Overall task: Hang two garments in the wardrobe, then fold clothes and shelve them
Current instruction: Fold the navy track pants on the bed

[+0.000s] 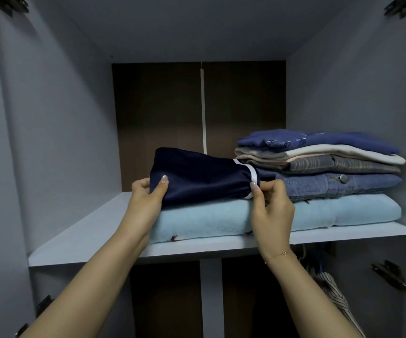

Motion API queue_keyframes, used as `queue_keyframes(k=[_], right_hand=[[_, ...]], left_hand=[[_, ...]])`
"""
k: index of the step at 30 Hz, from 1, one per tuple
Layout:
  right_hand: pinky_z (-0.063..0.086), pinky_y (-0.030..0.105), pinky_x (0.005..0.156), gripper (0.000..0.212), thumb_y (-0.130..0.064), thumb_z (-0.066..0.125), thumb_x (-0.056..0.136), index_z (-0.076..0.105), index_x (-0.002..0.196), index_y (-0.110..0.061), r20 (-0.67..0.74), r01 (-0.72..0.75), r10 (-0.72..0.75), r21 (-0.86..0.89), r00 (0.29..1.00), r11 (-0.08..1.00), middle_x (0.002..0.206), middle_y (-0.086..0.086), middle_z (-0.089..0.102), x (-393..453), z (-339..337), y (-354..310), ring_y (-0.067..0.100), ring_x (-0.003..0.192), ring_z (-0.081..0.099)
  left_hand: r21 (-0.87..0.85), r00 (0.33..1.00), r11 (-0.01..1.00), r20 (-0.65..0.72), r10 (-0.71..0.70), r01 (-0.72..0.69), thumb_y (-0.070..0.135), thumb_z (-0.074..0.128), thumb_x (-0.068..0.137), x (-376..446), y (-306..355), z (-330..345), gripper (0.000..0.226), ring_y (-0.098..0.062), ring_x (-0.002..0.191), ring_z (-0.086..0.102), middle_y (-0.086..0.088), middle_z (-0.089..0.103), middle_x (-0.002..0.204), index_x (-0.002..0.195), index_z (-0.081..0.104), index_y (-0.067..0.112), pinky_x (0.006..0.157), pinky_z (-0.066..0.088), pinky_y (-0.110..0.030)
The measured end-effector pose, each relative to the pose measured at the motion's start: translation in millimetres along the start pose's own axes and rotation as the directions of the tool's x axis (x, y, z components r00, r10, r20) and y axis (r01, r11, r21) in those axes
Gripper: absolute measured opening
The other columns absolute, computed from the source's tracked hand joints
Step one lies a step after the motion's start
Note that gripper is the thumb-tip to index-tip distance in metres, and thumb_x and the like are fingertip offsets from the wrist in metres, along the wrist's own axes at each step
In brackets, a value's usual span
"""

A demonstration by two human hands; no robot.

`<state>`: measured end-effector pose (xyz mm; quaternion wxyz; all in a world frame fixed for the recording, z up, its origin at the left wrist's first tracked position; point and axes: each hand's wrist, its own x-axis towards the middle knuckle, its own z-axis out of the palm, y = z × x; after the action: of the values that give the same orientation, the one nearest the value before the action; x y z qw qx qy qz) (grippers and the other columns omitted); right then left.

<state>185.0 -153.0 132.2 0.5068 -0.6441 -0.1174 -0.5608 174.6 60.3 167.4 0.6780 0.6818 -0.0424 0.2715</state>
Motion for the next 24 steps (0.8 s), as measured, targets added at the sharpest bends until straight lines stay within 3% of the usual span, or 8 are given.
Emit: queue_keyframes(k=[6, 11, 14, 16, 19, 21, 22, 24], right_hand=[[0.043, 0.015, 0.063, 0.016, -0.02, 0.056, 0.098, 0.047, 0.084, -0.021, 0.019, -0.201, 0.201, 0.226, 0.979, 0.953, 0.072, -0.006, 0.058, 6.8, -3.7, 2.6, -0.003, 0.062, 0.053], [0.051, 0.03, 0.079, 0.014, -0.015, 0.06, 0.095, 0.053, 0.107, -0.013, 0.182, -0.125, 0.13, -0.038, 0.975, 0.991, 0.096, -0.004, 0.062, 15.5, -22.3, -8.2, 0.002, 0.082, 0.06], [0.038, 0.021, 0.102, 0.044, -0.012, 0.057, 0.095, 0.045, 0.137, -0.015, 0.27, 0.195, -0.129, -0.234, 0.954, 0.952, 0.138, -0.002, 0.05, 27.4, -32.9, -23.2, 0.011, 0.122, 0.05], [0.023, 0.018, 0.11, 0.045, -0.022, 0.049, 0.1, 0.043, 0.144, -0.015, 0.42, 0.329, -0.189, -0.291, 0.888, 0.899, 0.149, 0.001, 0.043, 46.9, -21.6, -41.2, 0.015, 0.138, 0.036], [0.019, 0.03, 0.118, 0.047, -0.044, 0.032, 0.103, 0.049, 0.142, -0.022, 0.732, 0.383, 0.071, -0.434, 0.678, 0.815, 0.154, 0.007, 0.037, 79.3, 14.6, -51.4, 0.022, 0.145, 0.027], [0.018, 0.035, 0.119, 0.055, -0.055, 0.027, 0.101, 0.041, 0.147, -0.029, 0.803, 0.381, 0.294, -0.525, 0.519, 0.761, 0.157, 0.001, 0.032, 93.4, 30.3, -43.0, 0.023, 0.146, 0.024], [0.017, 0.035, 0.12, 0.056, -0.059, 0.028, 0.099, 0.038, 0.148, -0.032, 0.81, 0.322, 0.376, -0.54, 0.45, 0.777, 0.157, -0.003, 0.032, 96.8, 34.1, -35.2, 0.021, 0.146, 0.024], [0.017, 0.032, 0.12, 0.056, -0.061, 0.032, 0.098, 0.039, 0.147, -0.035, 0.812, 0.183, 0.436, -0.531, 0.387, 0.827, 0.156, -0.009, 0.033, 98.9, 37.8, -16.8, 0.017, 0.145, 0.027]], left_hand=[[0.113, 0.992, 0.988, -0.049, 0.115, -0.109, 0.046, 0.046, 0.099, 17.4, 0.7, 1.0, 0.029, -0.021, 0.085, 0.054, -0.008, 0.057, 0.091, 0.092, 0.052, 0.018, 0.078, 0.045, -0.032], [0.201, 0.997, 0.977, -0.012, 0.072, -0.068, 0.039, 0.055, 0.097, 20.8, 13.9, -3.9, 0.025, -0.02, 0.102, 0.054, -0.006, 0.055, 0.119, 0.109, 0.044, 0.02, 0.085, 0.045, -0.034], [0.653, 0.932, 0.701, 0.018, 0.362, -0.285, 0.046, 0.05, 0.095, 24.3, 32.3, -15.7, 0.047, -0.025, 0.133, 0.038, 0.0, 0.037, 0.149, 0.135, 0.033, 0.027, 0.109, 0.031, -0.048], [0.731, 0.852, 0.509, 0.189, 0.489, -0.455, 0.047, 0.043, 0.098, 36.7, 59.6, -7.9, 0.044, -0.024, 0.139, 0.033, 0.001, 0.034, 0.153, 0.138, 0.038, 0.031, 0.112, 0.028, -0.051], [0.79, 0.861, 0.344, 0.487, 0.149, -0.507, 0.056, 0.027, 0.1, 69.6, 83.1, 28.7, 0.049, -0.028, 0.139, 0.033, -0.003, 0.04, 0.151, 0.14, 0.044, 0.033, 0.114, 0.026, -0.052], [0.848, 0.826, 0.181, 0.527, -0.199, -0.498, 0.061, 0.018, 0.099, 91.2, 69.2, 45.3, 0.059, -0.03, 0.149, 0.005, -0.003, 0.013, 0.162, 0.151, 0.026, 0.035, 0.119, 0.004, -0.052], [0.857, 0.791, 0.167, 0.514, -0.332, -0.487, 0.062, 0.016, 0.099, 100.1, 56.0, 46.6, 0.06, -0.028, 0.149, -0.007, -0.002, 0.0, 0.163, 0.153, 0.016, 0.036, 0.118, -0.005, -0.051], [0.854, 0.729, 0.302, 0.519, -0.447, -0.423, 0.063, 0.017, 0.098, 114.7, 29.1, 39.2, 0.06, -0.022, 0.148, -0.018, 0.002, -0.011, 0.162, 0.153, 0.007, 0.039, 0.118, -0.012, -0.051]])
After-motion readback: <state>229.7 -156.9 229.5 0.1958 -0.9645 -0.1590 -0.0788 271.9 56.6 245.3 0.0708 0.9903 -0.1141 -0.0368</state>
